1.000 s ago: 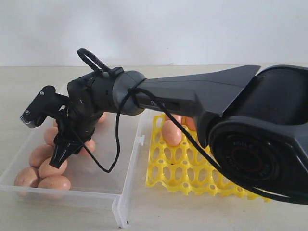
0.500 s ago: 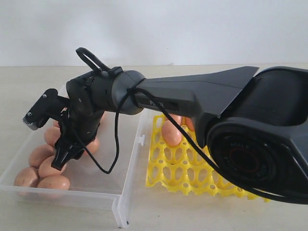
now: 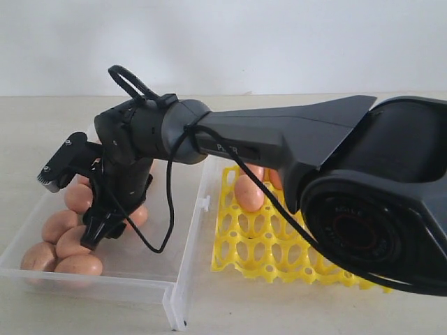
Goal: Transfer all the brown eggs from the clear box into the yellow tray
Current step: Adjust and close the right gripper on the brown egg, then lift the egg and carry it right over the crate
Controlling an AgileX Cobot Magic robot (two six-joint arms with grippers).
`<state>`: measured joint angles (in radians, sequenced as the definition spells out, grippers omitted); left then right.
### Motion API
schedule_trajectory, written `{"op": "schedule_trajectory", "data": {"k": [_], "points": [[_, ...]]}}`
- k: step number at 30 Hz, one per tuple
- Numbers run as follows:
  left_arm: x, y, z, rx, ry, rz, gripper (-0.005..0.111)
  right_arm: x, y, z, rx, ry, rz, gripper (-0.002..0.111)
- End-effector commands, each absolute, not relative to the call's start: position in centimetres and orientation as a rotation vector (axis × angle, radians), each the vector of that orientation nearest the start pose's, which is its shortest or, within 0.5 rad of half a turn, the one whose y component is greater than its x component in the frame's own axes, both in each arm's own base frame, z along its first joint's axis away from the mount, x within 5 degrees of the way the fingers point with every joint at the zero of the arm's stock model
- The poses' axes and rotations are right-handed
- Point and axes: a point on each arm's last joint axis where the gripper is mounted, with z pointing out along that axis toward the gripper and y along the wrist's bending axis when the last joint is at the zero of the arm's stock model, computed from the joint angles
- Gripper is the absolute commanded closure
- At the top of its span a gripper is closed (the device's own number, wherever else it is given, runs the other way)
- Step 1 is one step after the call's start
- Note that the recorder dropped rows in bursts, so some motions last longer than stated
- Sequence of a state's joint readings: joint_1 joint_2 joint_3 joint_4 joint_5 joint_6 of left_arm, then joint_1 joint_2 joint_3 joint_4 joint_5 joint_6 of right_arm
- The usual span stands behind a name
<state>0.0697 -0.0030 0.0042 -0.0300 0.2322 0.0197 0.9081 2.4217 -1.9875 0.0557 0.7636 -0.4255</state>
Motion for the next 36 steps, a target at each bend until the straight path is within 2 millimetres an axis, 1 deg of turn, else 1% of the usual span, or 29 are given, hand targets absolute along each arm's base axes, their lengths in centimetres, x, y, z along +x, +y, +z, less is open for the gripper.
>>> {"op": "schedule_trajectory", "data": {"k": [1,6,15,17,18,19,20,22,24,27,28,29,31,33,36], "points": [[5.5,0.3,19.2,-0.067,1.714,0.035,0.111,31.7,40.8,13.3,-1.703,2.17,0.172,0.044],[5.5,0.3,19.2,-0.067,1.714,0.035,0.111,31.4,40.4,13.1,-1.735,2.205,0.156,0.044],[5.5,0.3,19.2,-0.067,1.714,0.035,0.111,31.5,40.5,13.2,-1.732,2.194,0.158,0.044],[5.5,0.3,19.2,-0.067,1.714,0.035,0.111,31.5,40.5,13.2,-1.733,2.195,0.157,0.056],[5.5,0.3,19.2,-0.067,1.714,0.035,0.111,31.5,40.5,13.2,-1.734,2.196,0.157,0.07],[5.5,0.3,19.2,-0.067,1.714,0.035,0.111,31.5,40.5,13.2,-1.735,2.197,0.157,0.076],[5.5,0.3,19.2,-0.067,1.714,0.035,0.111,31.4,40.5,13.1,-1.737,2.203,0.159,0.086],[5.5,0.3,19.2,-0.067,1.714,0.035,0.111,31.4,40.5,13.1,-1.733,2.207,0.17,0.088],[5.5,0.3,19.2,-0.067,1.714,0.035,0.111,31.2,40.8,13.2,-1.646,2.259,0.247,0.088],[5.5,0.3,19.2,-0.067,1.714,0.035,0.111,32.0,41.4,14.2,-1.259,2.38,0.334,0.088],[5.5,0.3,19.2,-0.067,1.714,0.035,0.111,32.2,41.5,14.6,-1.181,2.384,0.354,0.089],[5.5,0.3,19.2,-0.067,1.714,0.035,0.111,32.4,41.6,15.8,-1.093,2.363,0.384,0.096],[5.5,0.3,19.2,-0.067,1.714,0.035,0.111,32.6,41.6,17.2,-1.025,2.334,0.404,0.107],[5.5,0.3,19.2,-0.067,1.714,0.035,0.111,33.0,41.3,18.5,-0.971,2.31,0.413,0.108],[5.5,0.3,19.2,-0.067,1.714,0.035,0.111,33.8,40.4,20.0,-0.907,2.306,0.429,0.108]]}}
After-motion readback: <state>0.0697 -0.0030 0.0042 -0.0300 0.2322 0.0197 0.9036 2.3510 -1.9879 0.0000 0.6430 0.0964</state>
